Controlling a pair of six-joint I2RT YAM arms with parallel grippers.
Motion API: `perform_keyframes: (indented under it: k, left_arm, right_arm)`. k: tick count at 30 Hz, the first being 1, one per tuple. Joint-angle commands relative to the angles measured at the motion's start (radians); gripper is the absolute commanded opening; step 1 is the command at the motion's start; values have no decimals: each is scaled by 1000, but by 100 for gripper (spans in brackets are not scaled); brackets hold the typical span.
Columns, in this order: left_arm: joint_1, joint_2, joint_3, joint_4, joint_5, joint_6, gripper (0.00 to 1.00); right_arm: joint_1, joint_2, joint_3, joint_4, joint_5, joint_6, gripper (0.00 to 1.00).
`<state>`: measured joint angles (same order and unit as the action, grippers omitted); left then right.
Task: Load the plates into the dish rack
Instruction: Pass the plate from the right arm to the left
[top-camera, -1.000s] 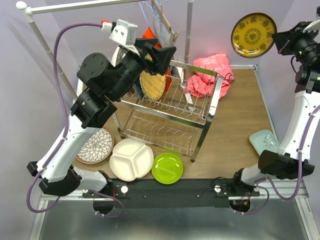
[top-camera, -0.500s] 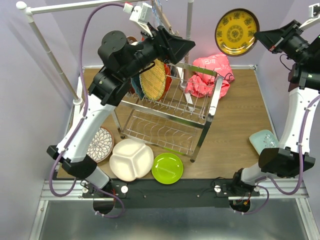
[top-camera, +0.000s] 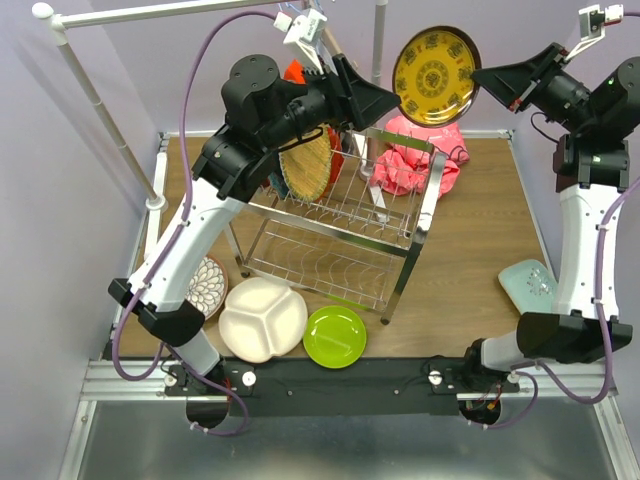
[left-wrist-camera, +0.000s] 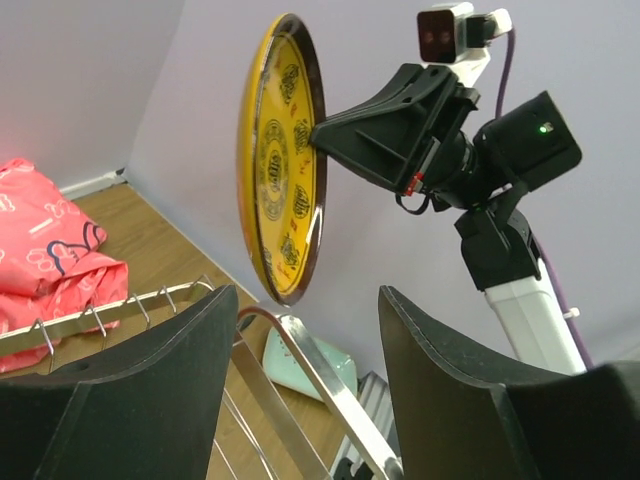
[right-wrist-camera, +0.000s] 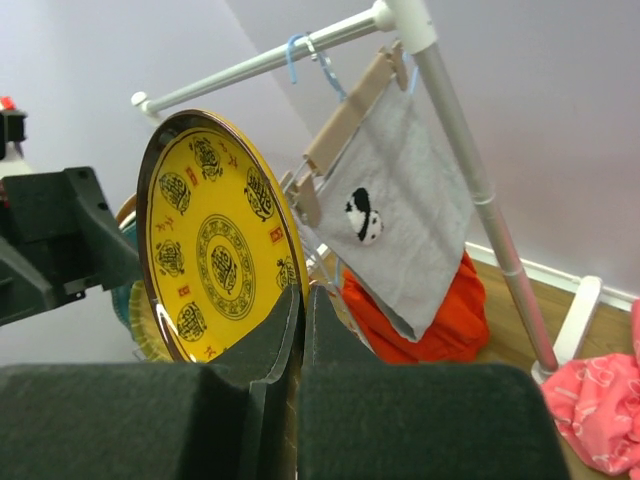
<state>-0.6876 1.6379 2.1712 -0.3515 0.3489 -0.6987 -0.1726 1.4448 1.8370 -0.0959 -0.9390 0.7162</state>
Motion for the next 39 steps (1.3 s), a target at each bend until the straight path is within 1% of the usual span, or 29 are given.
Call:
perform_keyframes:
  k: [1,5,8,9,11,12,15,18,20,21,22,23,26,27,28,29,31,32,34,35,36,38,39]
  left_arm:
    - [-7,17,42,-67,-51,2,67]
    - [-16,46,82,-76,-70,10,65]
    - [-24,69,130,-113,-109,33,57]
    - [-27,74,153,-124,-123,42,51]
    - [-30,83,167,-155,-160,67,43]
    - [-33,85,174,-162,-172,74,35]
    - [-49,91,186,-201,-226,114,24]
    - [-58,97,190,-234,-283,152,20]
    - [-67,100,190,-248,-321,178,15]
    - [-70,100,194,-253,-333,186,6]
    - [-79,103,199,-259,-378,195,2]
    - [-82,105,205,-264,-398,206,0]
    - [-108,97,223,-268,-485,269,0]
    - [-116,88,219,-267,-516,289,0]
    - [-127,79,216,-251,-565,344,0]
    - [-141,56,210,-239,-586,370,0]
    - [-154,21,159,-180,-628,448,0]
    - [-159,-21,138,-155,-655,476,0]
    - [-164,-65,60,-72,-674,511,0]
    - [-164,-111,35,-45,-682,545,0]
    - [-164,-134,-15,-18,-686,560,0]
    - [-165,-188,-53,38,-700,599,0]
    - [-165,-202,-74,49,-709,610,0]
  right_arm:
    - [36,-24,-27,74,-43,37,1]
    - [64,-32,-48,87,-44,37,1]
    - [71,-35,-58,87,-44,32,1]
    - [73,-35,-59,87,-46,31,1]
    - [77,-37,-64,87,-44,23,1]
    - [79,-37,-65,87,-44,23,1]
    - [88,-40,-77,87,-40,17,1]
    - [100,-44,-82,87,-35,9,1]
    - [113,-47,-84,116,-37,2,1]
    - [117,-50,-84,120,-40,0,1]
    - [122,-53,-85,128,-44,-1,1]
    - [127,-57,-90,146,-55,0,1]
    - [130,-72,-102,200,-84,11,1]
    - [130,-84,-114,215,-95,14,3]
    - [130,-92,-123,232,-102,29,7]
    - [130,-99,-134,281,-113,37,23]
    - [130,-135,-186,332,-109,61,41]
    - [128,-147,-208,384,-104,65,57]
    - [130,-179,-260,435,-98,72,69]
    - [130,-188,-272,456,-92,65,80]
    - [127,-196,-277,449,-90,49,84]
    - [124,-214,-275,406,-96,-23,92]
    - [116,-219,-275,397,-93,-47,93]
